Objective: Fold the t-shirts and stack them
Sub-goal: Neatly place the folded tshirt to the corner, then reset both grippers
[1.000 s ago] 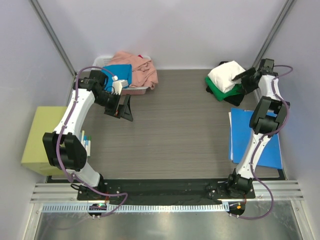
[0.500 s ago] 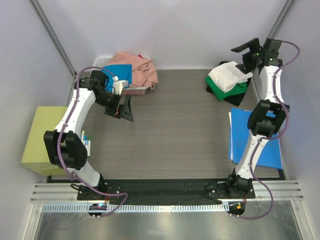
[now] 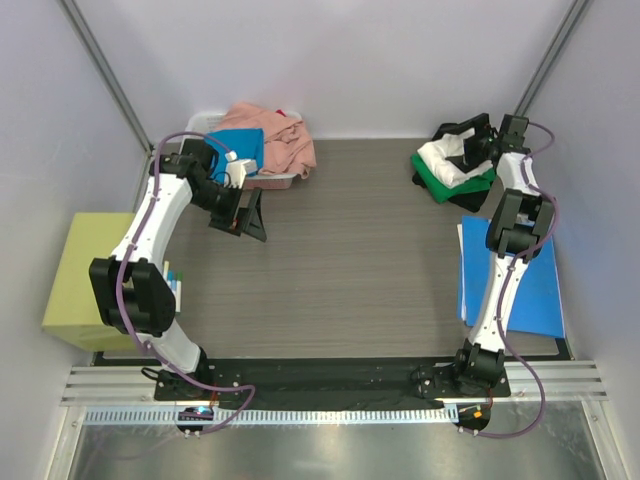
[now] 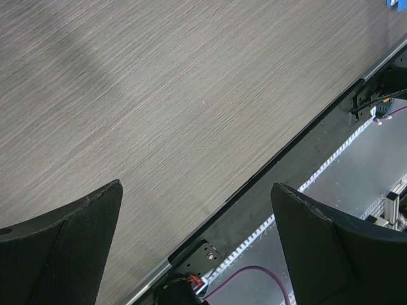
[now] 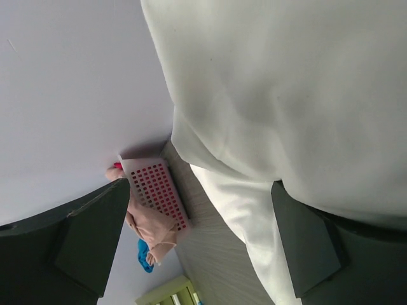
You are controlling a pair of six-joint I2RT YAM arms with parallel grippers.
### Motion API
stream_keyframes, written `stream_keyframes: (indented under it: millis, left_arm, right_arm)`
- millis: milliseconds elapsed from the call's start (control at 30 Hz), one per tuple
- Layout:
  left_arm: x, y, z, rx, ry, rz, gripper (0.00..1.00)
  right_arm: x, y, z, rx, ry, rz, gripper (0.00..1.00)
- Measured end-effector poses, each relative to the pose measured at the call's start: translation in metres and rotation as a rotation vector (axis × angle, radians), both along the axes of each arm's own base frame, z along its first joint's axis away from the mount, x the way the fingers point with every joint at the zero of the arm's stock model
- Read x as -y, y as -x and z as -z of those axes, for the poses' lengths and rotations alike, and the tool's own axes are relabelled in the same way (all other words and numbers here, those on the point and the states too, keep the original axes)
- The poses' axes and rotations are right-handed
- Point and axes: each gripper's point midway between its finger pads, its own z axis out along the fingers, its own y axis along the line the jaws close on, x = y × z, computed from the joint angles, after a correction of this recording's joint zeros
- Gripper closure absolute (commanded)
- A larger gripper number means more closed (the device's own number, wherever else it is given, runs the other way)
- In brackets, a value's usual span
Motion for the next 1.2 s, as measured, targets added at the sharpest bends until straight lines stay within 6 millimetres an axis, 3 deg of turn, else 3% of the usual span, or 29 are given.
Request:
stream_keyframes:
  millis: [133, 367, 467, 800, 900, 1067, 1167, 1200]
  left_arm:
    - [-0.001, -0.001, 0.000, 0.002, -0.007, -0.002, 0.00]
    - [-0.002, -0.006, -0.004, 0.018, -0.017, -0.024, 0.00]
    - [-0.004, -0.008, -0.003, 0.025, -0.031, -0.032, 0.00]
    - [-0.013, -0.015, 0.001, 0.050, -0.078, -0.050, 0.00]
    - [-0.014, -0.016, 0.001, 0.049, -0.082, -0.058, 0.00]
    - [-0.015, -0.019, -0.004, 0.064, -0.084, -0.061, 0.00]
    - [-0.015, -0.020, -0.007, 0.076, -0.084, -0.065, 0.00]
    - [-0.016, -0.020, -0.008, 0.078, -0.084, -0.067, 0.00]
  right_arm:
    - [-0.005, 0.001, -0.007, 0.024, 0.016, -0.028, 0.00]
    - [-0.011, -0.002, -0.047, 0.120, 0.074, -0.068, 0.00]
    - [-0.009, -0.002, -0.055, 0.144, 0.133, -0.070, 0.00]
    - [-0.002, -0.002, -0.029, 0.114, 0.219, -0.088, 0.00]
    - [-0.004, -0.001, -0.032, 0.117, 0.229, -0.101, 0.00]
    - [-0.013, 0.007, -0.064, 0.170, 0.275, -0.131, 0.00]
    - [-0.029, 0.035, -0.110, 0.209, 0.336, -0.159, 0.00]
    - [-0.036, 0.047, -0.134, 0.247, 0.362, -0.167, 0.00]
